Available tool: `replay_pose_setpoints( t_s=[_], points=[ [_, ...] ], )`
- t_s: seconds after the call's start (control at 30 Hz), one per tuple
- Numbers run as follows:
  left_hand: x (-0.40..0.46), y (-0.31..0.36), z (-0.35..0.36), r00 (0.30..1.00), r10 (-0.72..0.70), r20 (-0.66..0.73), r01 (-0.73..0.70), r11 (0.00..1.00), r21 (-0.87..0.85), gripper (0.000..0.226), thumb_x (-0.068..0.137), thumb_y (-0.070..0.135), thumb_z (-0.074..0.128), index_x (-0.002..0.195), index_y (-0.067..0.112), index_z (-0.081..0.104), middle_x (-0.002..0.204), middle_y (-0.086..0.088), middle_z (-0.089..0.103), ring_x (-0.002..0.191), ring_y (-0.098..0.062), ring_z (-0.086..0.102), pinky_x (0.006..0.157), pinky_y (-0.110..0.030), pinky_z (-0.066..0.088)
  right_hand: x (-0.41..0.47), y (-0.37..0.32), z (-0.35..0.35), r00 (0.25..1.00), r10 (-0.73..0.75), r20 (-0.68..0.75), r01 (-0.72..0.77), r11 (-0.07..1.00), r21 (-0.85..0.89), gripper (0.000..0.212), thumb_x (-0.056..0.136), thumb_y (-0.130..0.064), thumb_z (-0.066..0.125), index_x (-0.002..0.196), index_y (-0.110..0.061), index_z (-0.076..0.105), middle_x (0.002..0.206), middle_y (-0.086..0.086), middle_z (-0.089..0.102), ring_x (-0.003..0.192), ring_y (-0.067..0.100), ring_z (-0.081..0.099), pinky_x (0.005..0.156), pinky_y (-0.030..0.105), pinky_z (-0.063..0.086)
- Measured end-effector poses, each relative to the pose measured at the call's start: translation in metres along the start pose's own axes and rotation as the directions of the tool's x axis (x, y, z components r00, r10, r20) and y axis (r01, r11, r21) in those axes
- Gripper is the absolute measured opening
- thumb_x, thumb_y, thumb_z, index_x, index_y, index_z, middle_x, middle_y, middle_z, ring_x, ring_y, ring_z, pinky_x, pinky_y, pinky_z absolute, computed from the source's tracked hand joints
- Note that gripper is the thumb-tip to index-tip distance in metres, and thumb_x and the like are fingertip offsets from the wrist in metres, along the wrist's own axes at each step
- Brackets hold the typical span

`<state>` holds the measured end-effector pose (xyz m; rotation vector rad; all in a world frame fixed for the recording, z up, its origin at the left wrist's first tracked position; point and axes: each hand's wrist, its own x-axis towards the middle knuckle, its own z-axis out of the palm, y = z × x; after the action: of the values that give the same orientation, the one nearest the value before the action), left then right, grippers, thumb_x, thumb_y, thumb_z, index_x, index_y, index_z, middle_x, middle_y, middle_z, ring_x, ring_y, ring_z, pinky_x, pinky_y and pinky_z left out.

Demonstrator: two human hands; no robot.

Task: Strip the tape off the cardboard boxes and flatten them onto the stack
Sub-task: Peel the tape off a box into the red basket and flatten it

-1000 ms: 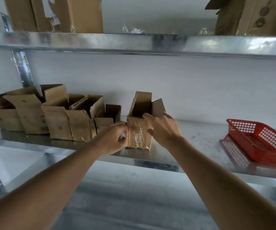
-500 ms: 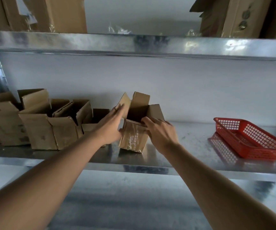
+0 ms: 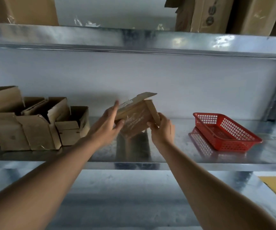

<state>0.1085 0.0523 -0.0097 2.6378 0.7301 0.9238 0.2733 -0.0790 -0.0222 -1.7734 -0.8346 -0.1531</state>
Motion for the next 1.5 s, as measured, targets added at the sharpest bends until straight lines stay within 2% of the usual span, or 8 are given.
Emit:
replay_pose_setpoints(
  t_s=[0.17,0.47,0.67,0.9,1.13,1.27,1.4,1.5],
  points=[
    [0.013,0.021,0.008,0.952,-0.305,0.033,0.299,0.896,-0.328,0.092,0.091,0.070,0.055,0.159,0.017,0.024,0.155,-0.008,0.048,0.138,-0.029,0.051,0.107,-0.038,0.044,-0.002,0.011,-0.005,0.960,0.277,0.049,-0.271,0.864,0.424,0.024,0.085,-0.006,0.076,0.079,-0.028,0.070,0.078,-0.011,0.075,0.083,0.020,0.074,0.078,0.051,0.063],
    [0.041,0.054,0.001,0.990,-0.131,0.043,0.137,0.906,-0.401,0.049,0.103,0.052,0.055,0.149,0.035,0.049,0.134,0.008,0.065,0.123,-0.011,0.059,0.107,-0.032,0.045,-0.031,0.009,-0.010,0.790,0.480,0.382,-0.586,0.407,0.701,0.023,0.087,-0.002,0.080,0.093,-0.019,0.065,0.095,0.007,0.074,0.092,0.026,0.076,0.083,0.044,0.065],
    [0.052,0.065,0.002,0.964,-0.062,0.260,0.165,0.904,-0.396,0.052,0.099,0.047,0.065,0.148,0.036,0.053,0.130,0.008,0.068,0.120,-0.012,0.063,0.112,-0.039,0.047,-0.045,0.017,-0.041,0.748,0.302,0.591,-0.662,0.409,0.629,0.039,0.087,-0.021,0.082,0.119,-0.022,0.060,0.117,0.007,0.071,0.110,0.026,0.070,0.097,0.048,0.059],
    [0.050,0.081,0.014,0.920,-0.026,0.392,0.139,0.955,-0.262,0.070,0.087,0.057,0.070,0.152,0.045,0.046,0.146,0.005,0.058,0.129,-0.017,0.057,0.115,-0.037,0.042,-0.037,0.039,-0.061,0.678,0.556,0.481,-0.733,0.462,0.499,0.076,0.073,-0.075,0.059,0.128,-0.023,0.062,0.126,0.009,0.070,0.112,0.031,0.068,0.096,0.046,0.057],
    [0.033,0.098,0.026,0.859,0.058,0.509,-0.009,0.995,-0.097,0.063,0.100,0.041,0.065,0.156,0.047,0.037,0.170,0.016,0.016,0.157,-0.013,0.013,0.125,-0.036,0.009,-0.036,0.055,-0.096,0.761,0.649,-0.005,-0.643,0.755,0.131,0.040,0.099,-0.041,0.044,0.106,-0.008,0.064,0.112,0.014,0.064,0.102,0.031,0.062,0.098,0.050,0.054],
    [0.039,0.099,0.029,0.864,0.061,0.500,-0.007,0.994,-0.110,0.061,0.099,0.038,0.067,0.155,0.043,0.041,0.169,0.014,0.021,0.156,-0.016,0.018,0.125,-0.038,0.013,-0.032,0.056,-0.100,0.915,0.397,0.064,-0.402,0.899,0.172,0.022,0.102,-0.027,0.051,0.106,-0.023,0.073,0.102,-0.005,0.072,0.097,0.021,0.071,0.091,0.048,0.060],
    [0.041,0.093,0.035,0.915,0.111,0.389,-0.100,0.994,-0.049,0.054,0.095,0.037,0.072,0.146,0.037,0.056,0.140,0.012,0.043,0.137,-0.022,0.032,0.123,-0.039,0.024,-0.028,0.040,-0.094,0.968,0.157,0.196,-0.207,0.940,0.270,0.039,0.106,-0.016,0.048,0.132,-0.040,0.064,0.075,-0.020,0.064,0.062,-0.006,0.059,0.055,0.011,0.045],
    [0.044,0.087,0.035,0.918,0.153,0.366,-0.143,0.988,-0.052,0.053,0.091,0.034,0.077,0.142,0.032,0.062,0.138,0.012,0.051,0.136,-0.024,0.041,0.121,-0.044,0.030,-0.022,0.037,-0.080,0.986,-0.012,0.163,-0.019,0.982,0.189,0.040,0.106,-0.009,0.049,0.128,-0.033,0.071,0.096,-0.012,0.070,0.080,-0.001,0.066,0.075,0.024,0.057]
  ],
)
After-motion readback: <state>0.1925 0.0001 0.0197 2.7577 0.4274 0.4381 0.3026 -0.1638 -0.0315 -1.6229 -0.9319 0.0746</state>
